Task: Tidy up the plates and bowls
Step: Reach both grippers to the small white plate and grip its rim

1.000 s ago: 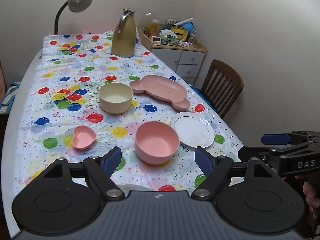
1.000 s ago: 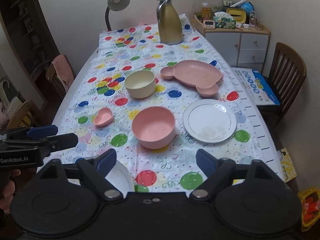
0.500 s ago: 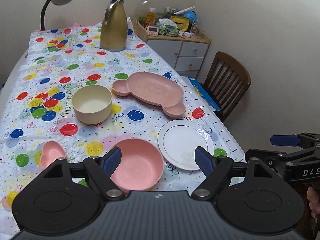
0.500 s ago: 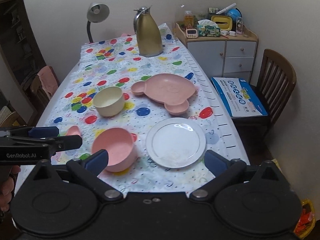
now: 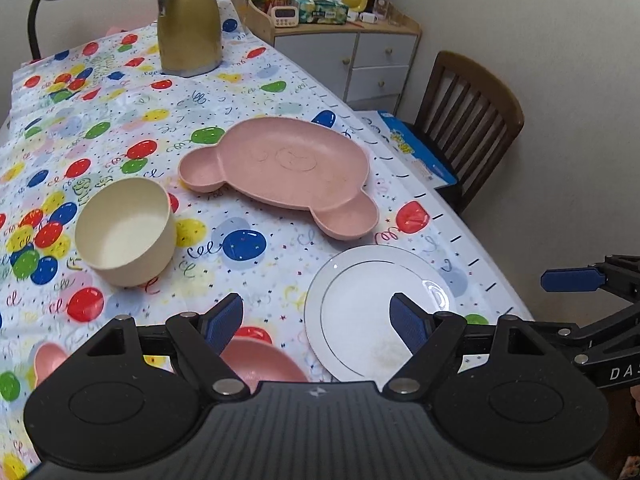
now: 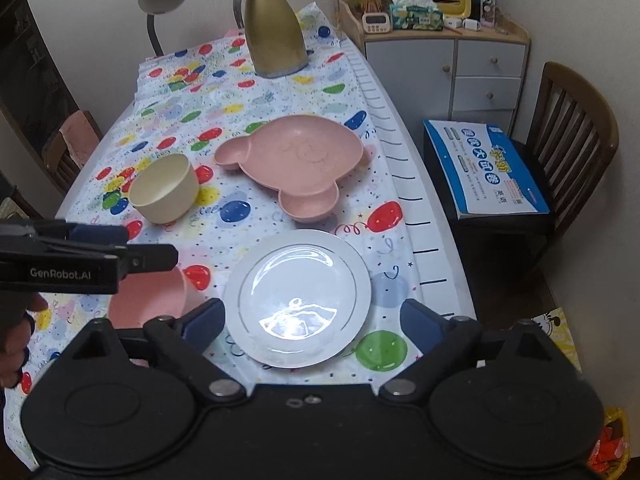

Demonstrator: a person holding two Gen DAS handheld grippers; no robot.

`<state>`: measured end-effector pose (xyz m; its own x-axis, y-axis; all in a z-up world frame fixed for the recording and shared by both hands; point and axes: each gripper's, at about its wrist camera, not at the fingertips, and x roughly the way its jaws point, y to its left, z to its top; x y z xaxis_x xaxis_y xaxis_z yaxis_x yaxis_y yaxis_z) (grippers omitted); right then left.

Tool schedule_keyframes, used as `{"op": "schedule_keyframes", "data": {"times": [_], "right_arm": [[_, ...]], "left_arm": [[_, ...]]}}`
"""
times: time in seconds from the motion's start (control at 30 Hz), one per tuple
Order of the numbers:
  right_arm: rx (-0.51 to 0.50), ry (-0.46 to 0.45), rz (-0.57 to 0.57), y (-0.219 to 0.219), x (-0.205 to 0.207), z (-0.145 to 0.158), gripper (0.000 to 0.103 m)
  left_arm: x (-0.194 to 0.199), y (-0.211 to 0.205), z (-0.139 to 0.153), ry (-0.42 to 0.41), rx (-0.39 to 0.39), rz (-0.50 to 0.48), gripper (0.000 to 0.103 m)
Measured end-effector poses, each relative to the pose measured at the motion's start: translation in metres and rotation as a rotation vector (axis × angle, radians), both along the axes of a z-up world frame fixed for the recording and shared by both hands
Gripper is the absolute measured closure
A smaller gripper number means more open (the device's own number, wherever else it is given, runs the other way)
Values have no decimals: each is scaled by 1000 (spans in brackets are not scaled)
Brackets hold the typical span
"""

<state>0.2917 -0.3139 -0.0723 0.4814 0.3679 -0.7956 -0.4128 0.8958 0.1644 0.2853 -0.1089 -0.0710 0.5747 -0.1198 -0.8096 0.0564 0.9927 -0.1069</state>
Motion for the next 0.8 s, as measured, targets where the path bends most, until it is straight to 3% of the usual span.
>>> {"op": "schedule_keyframes", "data": {"times": [0.5,0.8], "right_arm": [[-2,148,3,-7,51,-50,27],[24,240,9,-10,64,-73,53]], "left_arm": [[58,-11,-47,146,33,-56,24],[71,-7,-70,247,-4,-105,56]]}}
